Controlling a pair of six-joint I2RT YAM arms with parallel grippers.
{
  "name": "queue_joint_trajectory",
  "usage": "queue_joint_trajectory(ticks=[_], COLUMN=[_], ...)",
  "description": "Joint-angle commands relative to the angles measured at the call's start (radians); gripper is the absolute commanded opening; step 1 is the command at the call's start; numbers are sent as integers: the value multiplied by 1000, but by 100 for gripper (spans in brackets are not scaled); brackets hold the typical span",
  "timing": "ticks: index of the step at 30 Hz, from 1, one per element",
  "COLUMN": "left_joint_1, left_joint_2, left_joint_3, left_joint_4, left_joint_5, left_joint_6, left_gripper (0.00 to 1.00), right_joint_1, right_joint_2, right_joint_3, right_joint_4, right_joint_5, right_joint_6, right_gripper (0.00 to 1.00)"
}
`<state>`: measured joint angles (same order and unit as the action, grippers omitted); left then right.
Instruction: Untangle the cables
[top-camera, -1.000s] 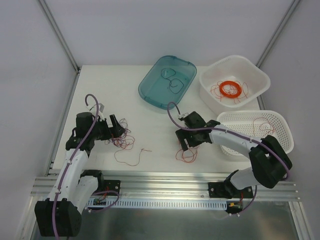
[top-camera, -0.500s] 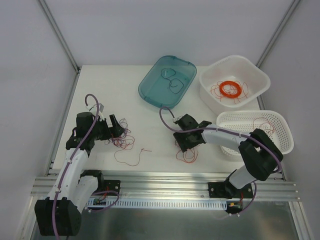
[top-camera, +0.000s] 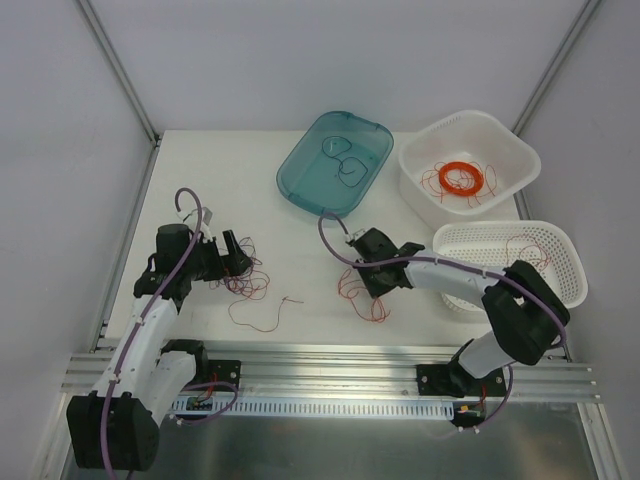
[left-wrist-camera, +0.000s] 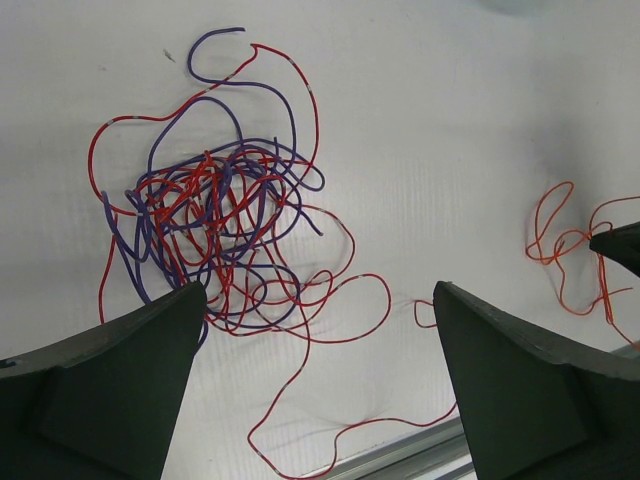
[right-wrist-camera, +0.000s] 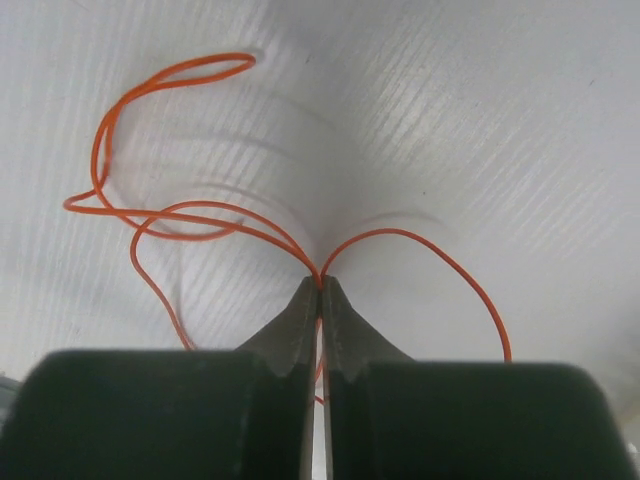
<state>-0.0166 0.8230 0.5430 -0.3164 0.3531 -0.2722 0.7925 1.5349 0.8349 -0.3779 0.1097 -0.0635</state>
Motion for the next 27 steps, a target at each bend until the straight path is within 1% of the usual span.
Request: queue_joint_trajectory(ticks=[1, 4, 8, 9, 13, 14, 15, 17, 18, 20, 22, 27], left_joint_1=[-6, -8, -9, -9, -9, -11, -11, -9, -9, -9, -9, -9], left_joint_2=[2, -1, -7, -8, -22, -24, -25, -35, -41, -44, -48, -64], left_joint_3=[8, 8, 8, 8, 9, 9, 9, 9, 9, 9, 9, 6], left_joint_4=[27, 27, 27, 28, 28, 27, 27, 27, 27, 27, 27, 25], left_joint_5=[-5, -6, -8, -8, -11, -14, -14, -16, -17, -20, -22, -39], left_joint_6=[22, 22, 22, 22, 24, 25, 25, 28, 30, 33, 34, 41], left_gripper=[98, 98, 98, 98, 98, 98, 98, 98, 98, 98, 98, 98], right_joint_1=[-9, -51, -125, -160, -258, -281, -330, -377, -419, -479, -518, -650], right_joint_2=[-94, -172, -249, -272, -315, -317, -320, -317, -314, -289, -265, -159], right_joint_3=[64, 154, 280, 344, 505, 536, 600, 653, 699, 737, 792, 822], right_joint_4=[-48, -93, -142, -163, -200, -205, -211, -207, -185, -158, -133, -6], right_joint_5=[33, 54, 44, 39, 19, 13, 7, -1, -2, 4, 13, 35], right_joint_6=[-24, -59, -105, -114, -162, -174, -177, -186, -190, -200, -203, -179], right_gripper=[1, 1, 1, 1, 1, 1, 1, 1, 1, 1, 1, 1])
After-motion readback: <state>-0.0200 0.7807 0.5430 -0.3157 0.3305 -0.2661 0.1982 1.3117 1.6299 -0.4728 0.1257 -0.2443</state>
